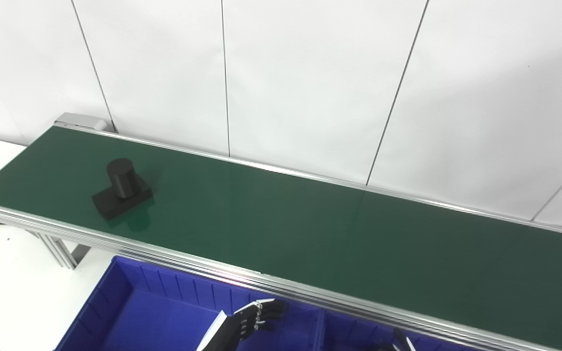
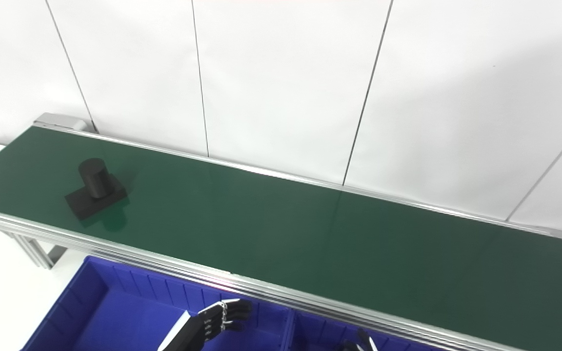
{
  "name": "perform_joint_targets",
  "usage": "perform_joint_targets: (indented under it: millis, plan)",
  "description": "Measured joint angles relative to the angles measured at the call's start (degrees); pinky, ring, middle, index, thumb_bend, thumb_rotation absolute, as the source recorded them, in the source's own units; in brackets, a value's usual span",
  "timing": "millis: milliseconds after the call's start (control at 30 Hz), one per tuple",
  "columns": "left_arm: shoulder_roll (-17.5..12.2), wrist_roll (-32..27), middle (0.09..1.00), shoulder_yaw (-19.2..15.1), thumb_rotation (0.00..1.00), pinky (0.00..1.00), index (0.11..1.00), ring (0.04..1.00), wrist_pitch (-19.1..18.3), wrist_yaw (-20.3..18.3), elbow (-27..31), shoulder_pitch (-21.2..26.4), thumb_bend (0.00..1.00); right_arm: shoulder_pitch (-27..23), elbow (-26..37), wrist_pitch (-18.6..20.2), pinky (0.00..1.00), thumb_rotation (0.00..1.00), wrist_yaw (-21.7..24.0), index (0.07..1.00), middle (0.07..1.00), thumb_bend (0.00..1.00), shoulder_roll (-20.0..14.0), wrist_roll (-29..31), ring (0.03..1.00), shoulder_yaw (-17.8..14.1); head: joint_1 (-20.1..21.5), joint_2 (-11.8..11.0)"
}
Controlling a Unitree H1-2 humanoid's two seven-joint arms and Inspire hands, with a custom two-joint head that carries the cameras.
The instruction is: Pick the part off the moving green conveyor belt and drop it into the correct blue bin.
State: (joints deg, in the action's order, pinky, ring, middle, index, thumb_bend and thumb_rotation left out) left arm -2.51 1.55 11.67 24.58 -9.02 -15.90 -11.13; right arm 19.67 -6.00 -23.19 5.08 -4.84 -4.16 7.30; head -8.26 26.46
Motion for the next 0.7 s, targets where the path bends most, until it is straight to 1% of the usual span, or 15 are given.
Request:
perform_joint_targets:
  millis: [33, 100, 133, 200, 333, 400, 533, 600, 700]
  plan:
    - [0.02, -0.12, 0.777, 0.00, 0.10, 0.69, 0.757, 0.753, 0.01, -0.01, -0.18, 0.03, 0.94, -0.01, -0.06, -0.13, 0.86, 0.14, -0.11, 0.964, 0.872, 0.87, -0.01, 0.02, 0.873, -0.09, -0.96, -0.53]
    - [0.03, -0.14, 0.774, 0.04, 0.10, 0.69, 0.754, 0.751, 0.02, -0.02, -0.95, 0.12, 0.94, -0.13, -0.26, -0.20, 0.88, 0.13, -0.19, 0.968, 0.874, 0.87, -0.03, 0.22, 0.877, -0.21, -1.24, -0.71]
    - [0.03, -0.14, 0.772, 0.08, 0.10, 0.69, 0.752, 0.748, 0.02, -0.06, -1.06, 0.10, 0.94, -0.23, -0.36, -0.22, 0.87, 0.12, -0.22, 0.968, 0.871, 0.86, -0.02, 0.31, 0.873, -0.27, -2.02, -1.32]
    - [0.08, -0.16, 0.768, 0.16, 0.10, 0.68, 0.748, 0.744, 0.02, -0.20, -1.10, 0.16, 0.95, -0.35, -0.44, -0.23, 0.88, 0.12, -0.32, 0.970, 0.872, 0.86, -0.02, 0.87, 0.874, -0.45, -2.38, -1.59]
    - [0.63, -0.16, 0.751, 0.24, 0.13, 0.66, 0.731, 0.729, 0.03, -0.26, -2.00, 0.69, 0.98, -0.75, -0.05, -0.24, 0.90, 0.15, -0.28, 0.983, 0.878, 0.87, -0.08, 2.75, 0.882, -0.84, -2.64, -2.02]
    - [0.79, -0.16, 0.747, 0.27, 0.14, 0.66, 0.725, 0.727, 0.03, -0.26, -2.31, 0.82, 0.99, -0.75, 1.16, -0.25, 0.88, 0.16, -0.27, 0.967, 0.862, 0.88, -0.20, 2.87, 0.868, -0.84, -2.55, -2.11]
    - [0.83, -0.16, 0.744, 0.32, 0.13, 0.64, 0.720, 0.723, 0.03, -0.31, -2.89, 0.93, 0.98, -0.94, 4.52, -0.29, 0.85, 0.14, -0.33, 0.945, 0.855, 0.90, -0.42, 2.65, 0.853, -0.73, -2.47, -2.29]
    - [0.83, -0.12, 0.741, 0.36, 0.13, 0.64, 0.717, 0.719, 0.03, -0.28, -2.92, 1.00, 0.99, -1.10, 6.68, -0.30, 0.83, 0.18, -0.34, 0.933, 0.851, 0.93, -0.61, 2.38, 0.838, -0.62, -2.29, -2.29]
    - [0.93, -0.18, 0.736, 0.27, 0.11, 0.63, 0.713, 0.715, 0.03, -0.32, -3.09, 1.29, 0.99, -1.40, 10.22, -0.36, 0.79, 0.20, -0.40, 0.917, 0.837, 0.99, -0.71, 2.25, 0.811, -0.67, -2.03, -2.47]
